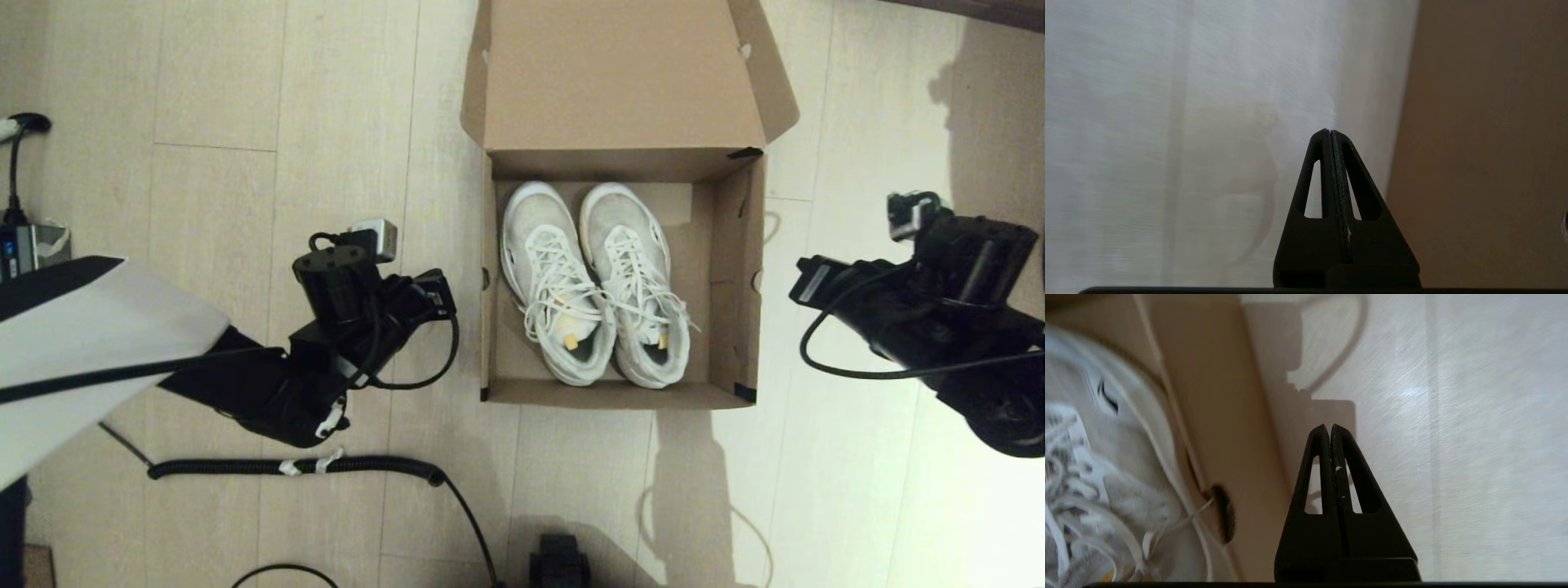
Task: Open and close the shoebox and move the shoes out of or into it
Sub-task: Close the shoe box
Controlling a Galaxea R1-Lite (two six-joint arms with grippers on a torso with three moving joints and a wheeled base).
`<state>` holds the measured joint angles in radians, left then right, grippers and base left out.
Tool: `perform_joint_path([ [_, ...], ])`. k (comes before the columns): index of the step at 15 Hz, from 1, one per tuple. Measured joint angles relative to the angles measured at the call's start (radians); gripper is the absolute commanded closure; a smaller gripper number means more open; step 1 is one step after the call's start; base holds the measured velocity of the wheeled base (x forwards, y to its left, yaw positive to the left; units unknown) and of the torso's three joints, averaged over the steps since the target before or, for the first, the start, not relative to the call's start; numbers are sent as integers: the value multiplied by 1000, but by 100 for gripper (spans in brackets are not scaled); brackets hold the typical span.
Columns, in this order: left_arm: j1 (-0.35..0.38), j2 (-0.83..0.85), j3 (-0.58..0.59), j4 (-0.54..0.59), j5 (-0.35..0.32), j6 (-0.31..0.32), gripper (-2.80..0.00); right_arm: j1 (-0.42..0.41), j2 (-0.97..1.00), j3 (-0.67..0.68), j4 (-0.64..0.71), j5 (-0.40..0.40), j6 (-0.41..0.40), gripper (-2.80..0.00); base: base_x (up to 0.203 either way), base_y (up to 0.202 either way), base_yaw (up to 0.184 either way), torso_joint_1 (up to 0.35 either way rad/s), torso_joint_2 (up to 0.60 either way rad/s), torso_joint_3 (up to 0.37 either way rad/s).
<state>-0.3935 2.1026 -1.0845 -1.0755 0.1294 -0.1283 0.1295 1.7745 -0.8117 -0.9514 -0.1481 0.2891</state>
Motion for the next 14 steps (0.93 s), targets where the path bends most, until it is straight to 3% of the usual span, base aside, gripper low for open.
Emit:
perform_joint_path([
  [7,-55,25,4,8,26,13,0,156,61,116,-62,-18,-2,0,0,0,0,0,0,0],
  [14,-139,-102,235,-11,46,5,0,199,-1,237,-71,-55,-1,0,0,0,0,0,0,0],
])
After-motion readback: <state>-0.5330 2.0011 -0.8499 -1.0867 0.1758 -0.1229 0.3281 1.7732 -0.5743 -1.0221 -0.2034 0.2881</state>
